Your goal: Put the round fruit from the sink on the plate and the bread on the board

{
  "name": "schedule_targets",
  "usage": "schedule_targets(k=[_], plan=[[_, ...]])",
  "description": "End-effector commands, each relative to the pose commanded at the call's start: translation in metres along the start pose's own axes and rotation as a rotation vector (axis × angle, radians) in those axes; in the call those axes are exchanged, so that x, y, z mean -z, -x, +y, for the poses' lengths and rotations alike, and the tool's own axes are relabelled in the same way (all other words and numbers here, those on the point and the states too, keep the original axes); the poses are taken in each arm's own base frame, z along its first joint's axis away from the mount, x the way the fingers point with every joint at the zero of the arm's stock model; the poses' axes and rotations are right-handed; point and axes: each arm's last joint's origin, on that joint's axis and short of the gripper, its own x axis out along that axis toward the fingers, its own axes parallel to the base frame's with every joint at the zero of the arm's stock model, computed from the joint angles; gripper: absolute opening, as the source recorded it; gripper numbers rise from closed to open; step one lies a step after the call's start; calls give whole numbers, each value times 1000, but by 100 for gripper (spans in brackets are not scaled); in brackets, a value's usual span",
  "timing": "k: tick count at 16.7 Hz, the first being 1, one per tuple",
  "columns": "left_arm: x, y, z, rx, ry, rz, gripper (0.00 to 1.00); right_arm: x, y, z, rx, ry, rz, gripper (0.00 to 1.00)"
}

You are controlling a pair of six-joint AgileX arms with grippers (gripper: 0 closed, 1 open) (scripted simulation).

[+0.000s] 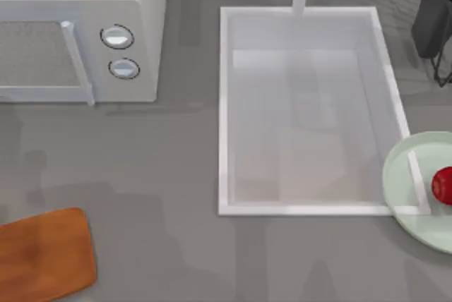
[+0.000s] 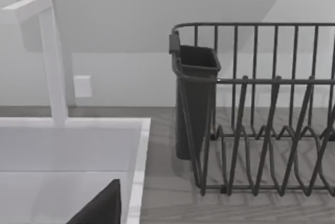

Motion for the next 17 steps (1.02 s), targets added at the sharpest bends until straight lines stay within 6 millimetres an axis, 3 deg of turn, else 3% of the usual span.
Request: schedule_targets(k=[4,11,17], plan=[[-15,-16,10,21,-1,152,100,0,0,0,0,0,0,100],[-15,-22,10,23,-3,167,100,0,0,0,0,0,0,100],[-9,-76,10,21,-2,156,100,0,0,0,0,0,0,100]])
